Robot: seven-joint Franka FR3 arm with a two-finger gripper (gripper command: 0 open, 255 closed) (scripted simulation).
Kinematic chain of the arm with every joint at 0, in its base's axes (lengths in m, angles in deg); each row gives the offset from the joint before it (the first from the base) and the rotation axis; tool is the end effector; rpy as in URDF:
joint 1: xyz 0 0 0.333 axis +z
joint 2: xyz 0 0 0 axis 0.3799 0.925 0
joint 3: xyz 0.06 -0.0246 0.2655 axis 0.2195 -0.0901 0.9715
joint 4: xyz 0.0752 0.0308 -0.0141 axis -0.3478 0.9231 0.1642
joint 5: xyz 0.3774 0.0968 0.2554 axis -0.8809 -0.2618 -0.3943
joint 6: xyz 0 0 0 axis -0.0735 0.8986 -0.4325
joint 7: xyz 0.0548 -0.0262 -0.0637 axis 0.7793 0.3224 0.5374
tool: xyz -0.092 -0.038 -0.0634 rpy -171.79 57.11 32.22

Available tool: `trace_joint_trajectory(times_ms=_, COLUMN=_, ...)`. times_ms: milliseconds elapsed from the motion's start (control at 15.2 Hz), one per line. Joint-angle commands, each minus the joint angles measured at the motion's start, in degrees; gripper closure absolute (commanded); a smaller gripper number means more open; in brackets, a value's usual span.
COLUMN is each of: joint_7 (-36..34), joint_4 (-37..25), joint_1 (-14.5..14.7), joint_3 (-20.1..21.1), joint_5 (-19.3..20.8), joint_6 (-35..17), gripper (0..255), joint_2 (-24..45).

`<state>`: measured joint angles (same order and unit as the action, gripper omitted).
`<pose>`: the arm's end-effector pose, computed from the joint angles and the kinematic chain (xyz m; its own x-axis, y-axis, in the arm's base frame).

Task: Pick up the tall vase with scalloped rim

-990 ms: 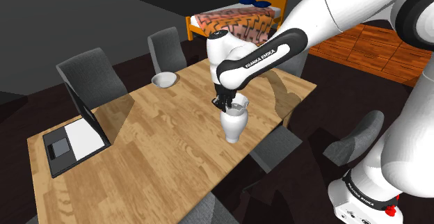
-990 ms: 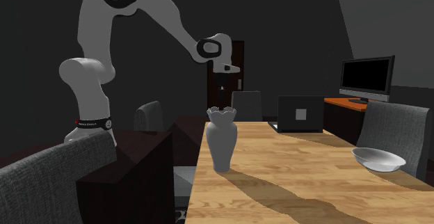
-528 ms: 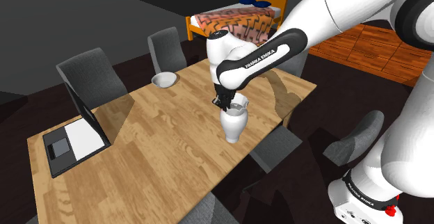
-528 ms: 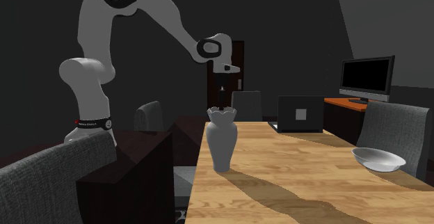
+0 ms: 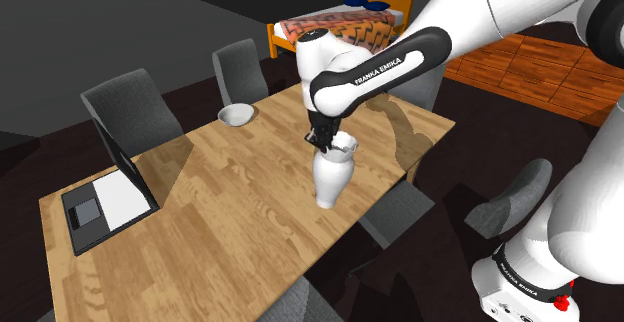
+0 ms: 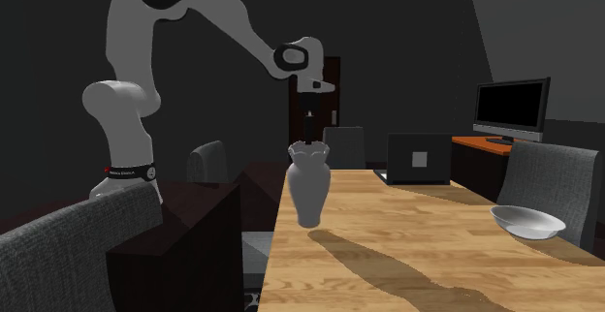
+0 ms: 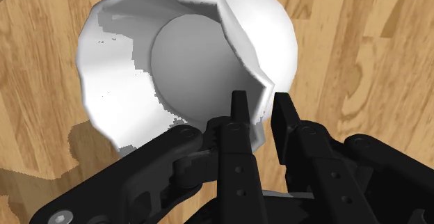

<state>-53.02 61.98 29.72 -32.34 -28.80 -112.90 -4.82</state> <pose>0.5883 0.1932 0.2566 0.9913 0.1272 -0.0334 0.1303 -0.9846 0.1168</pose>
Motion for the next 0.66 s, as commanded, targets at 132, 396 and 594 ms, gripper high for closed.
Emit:
trace_joint_trajectory(times_ms=132, joint_7=0.7, joint_4=-1.2, joint_1=-0.1, joint_3=0.1, joint_5=-0.7, joint_6=2.8, gripper=255, joint_2=-1.7)
trace_joint_trajectory(times_ms=396, joint_7=1.3, joint_4=-2.8, joint_1=-0.1, joint_3=0.2, joint_5=-1.2, joint_6=5.6, gripper=255, joint_2=-3.0)
trace_joint_trajectory(times_ms=594, joint_7=1.4, joint_4=-3.3, joint_1=-0.1, joint_3=0.2, joint_5=-1.3, joint_6=6.4, gripper=255, joint_2=-3.4)
